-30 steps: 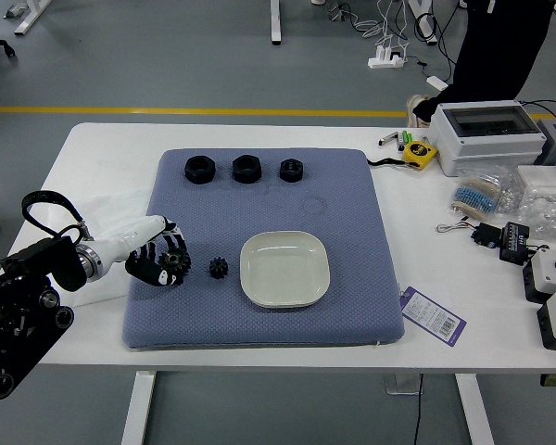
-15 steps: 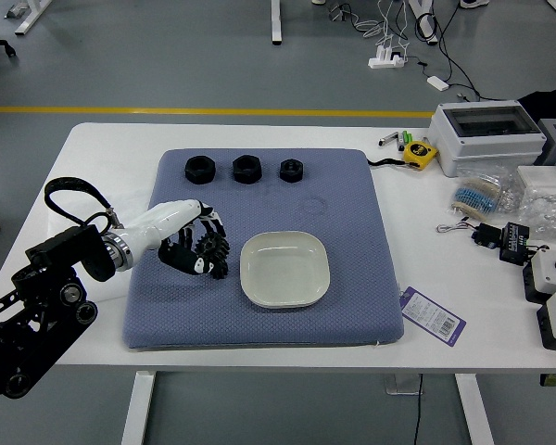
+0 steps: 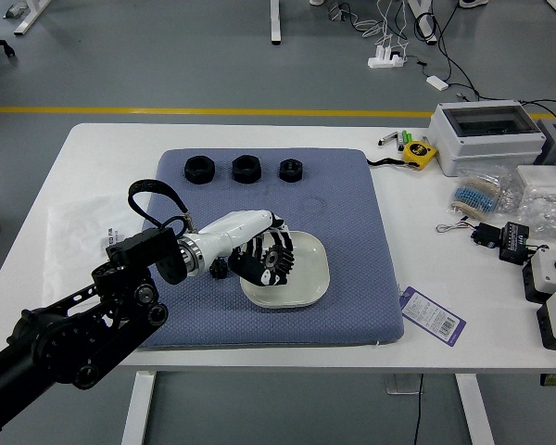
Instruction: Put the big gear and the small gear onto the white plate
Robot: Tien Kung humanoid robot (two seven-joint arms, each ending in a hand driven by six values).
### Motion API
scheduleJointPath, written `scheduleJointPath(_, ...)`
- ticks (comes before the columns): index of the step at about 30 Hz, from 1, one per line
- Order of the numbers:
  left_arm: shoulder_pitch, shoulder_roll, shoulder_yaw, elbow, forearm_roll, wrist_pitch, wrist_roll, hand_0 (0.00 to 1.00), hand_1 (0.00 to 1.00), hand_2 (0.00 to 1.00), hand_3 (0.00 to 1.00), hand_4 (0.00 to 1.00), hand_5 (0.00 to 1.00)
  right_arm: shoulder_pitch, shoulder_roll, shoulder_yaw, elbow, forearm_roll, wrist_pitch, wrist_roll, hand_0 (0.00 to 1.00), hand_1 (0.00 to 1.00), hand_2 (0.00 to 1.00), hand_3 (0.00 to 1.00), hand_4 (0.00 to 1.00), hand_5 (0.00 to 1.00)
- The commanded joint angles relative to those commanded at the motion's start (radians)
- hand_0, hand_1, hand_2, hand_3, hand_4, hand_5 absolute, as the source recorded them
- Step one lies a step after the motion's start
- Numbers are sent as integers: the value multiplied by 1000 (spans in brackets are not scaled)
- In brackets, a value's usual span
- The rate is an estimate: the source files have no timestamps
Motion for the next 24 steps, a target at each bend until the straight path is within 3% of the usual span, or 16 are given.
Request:
scheduleJointPath(4, -24, -24, 14, 33, 10, 12, -2, 314, 397, 483, 567, 894, 144, 2, -1, 0, 0, -1, 0, 1, 648, 647, 733, 582, 841, 680)
scheduleJointPath(5, -28, -28, 15, 38, 9, 11, -2, 352, 455, 521, 599, 998, 257, 2, -2, 1, 0, -2, 0, 1, 649, 647, 733, 581, 841, 680)
scheduleJointPath(10, -41, -41, 20, 62, 16, 1, -5, 352, 455, 521, 599, 998, 257, 2, -3, 3, 0, -8, 0, 1, 649, 647, 733, 581, 841, 680)
scheduleJointPath(11, -42, -44, 20, 65, 18, 0, -7, 429, 544, 611, 710, 998, 381, 2, -3, 4, 0, -9, 0, 1, 647, 647, 733, 582, 842, 679)
scheduleJointPath(16, -43, -48, 20, 76, 20, 4, -21, 429, 544, 611, 710, 998, 381, 2, -3, 5, 0, -11, 0, 1, 647, 647, 733, 582, 842, 679)
scheduleJointPath(17, -43, -49, 20, 77, 17, 8, -23, 472, 574, 647, 744, 998, 403, 2, -3, 5, 0, -11, 0, 1, 648, 647, 733, 582, 842, 678)
scheduleJointPath(22, -41, -52, 13, 81, -2, 64, -48, 472, 574, 647, 744, 998, 403, 2, -3, 4, 0, -9, -1, 2, 648, 647, 733, 582, 842, 678)
scheduleJointPath(23, -41, -52, 10, 81, -4, 75, -52, 535, 635, 727, 822, 998, 448, 2, -3, 4, 0, -7, -1, 2, 648, 647, 733, 581, 842, 679)
scheduleJointPath(24, -41, -52, 6, 81, -5, 84, -56, 535, 635, 727, 822, 998, 448, 2, -3, 3, 0, -6, -1, 3, 648, 647, 733, 581, 842, 679)
